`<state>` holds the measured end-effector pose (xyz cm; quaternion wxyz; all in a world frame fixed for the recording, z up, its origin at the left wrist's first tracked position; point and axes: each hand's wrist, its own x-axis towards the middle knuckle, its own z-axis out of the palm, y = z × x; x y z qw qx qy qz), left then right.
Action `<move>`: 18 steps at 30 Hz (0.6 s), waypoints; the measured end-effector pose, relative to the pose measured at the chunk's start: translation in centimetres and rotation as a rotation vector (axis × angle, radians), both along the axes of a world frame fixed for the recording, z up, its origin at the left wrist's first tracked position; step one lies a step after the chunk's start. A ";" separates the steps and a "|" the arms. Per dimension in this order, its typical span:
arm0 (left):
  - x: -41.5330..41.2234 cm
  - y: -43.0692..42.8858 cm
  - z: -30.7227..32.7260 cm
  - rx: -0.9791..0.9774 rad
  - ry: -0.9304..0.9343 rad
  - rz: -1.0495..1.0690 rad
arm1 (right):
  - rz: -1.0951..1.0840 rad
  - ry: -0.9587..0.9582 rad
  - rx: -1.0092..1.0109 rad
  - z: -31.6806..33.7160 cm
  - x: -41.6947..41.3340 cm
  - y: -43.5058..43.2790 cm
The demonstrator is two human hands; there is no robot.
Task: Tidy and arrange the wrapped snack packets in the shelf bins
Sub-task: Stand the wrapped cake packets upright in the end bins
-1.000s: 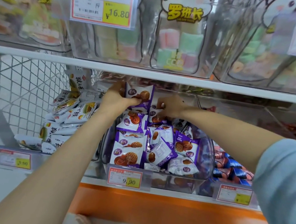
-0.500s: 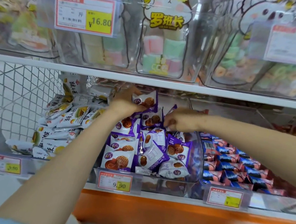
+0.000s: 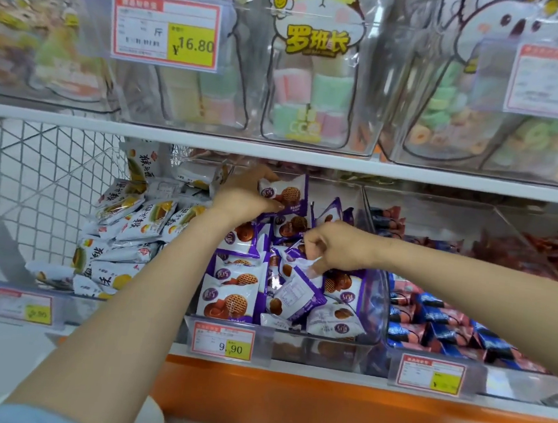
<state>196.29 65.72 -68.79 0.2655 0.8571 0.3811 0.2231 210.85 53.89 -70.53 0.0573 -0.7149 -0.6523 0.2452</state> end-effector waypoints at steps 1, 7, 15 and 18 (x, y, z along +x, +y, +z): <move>0.1 -0.1 0.0 -0.006 0.003 -0.020 | 0.012 -0.027 0.012 0.3 -0.1 -0.7; 0.8 -0.5 0.2 -0.020 -0.031 -0.061 | -0.031 -0.212 0.314 3.3 0.8 -4.6; 1.0 -0.4 -0.2 -0.017 -0.027 -0.055 | 0.484 -0.471 0.177 2.7 1.0 -9.0; 1.0 -0.2 -0.3 -0.023 -0.039 -0.056 | 0.413 -0.323 0.195 3.3 1.3 -7.9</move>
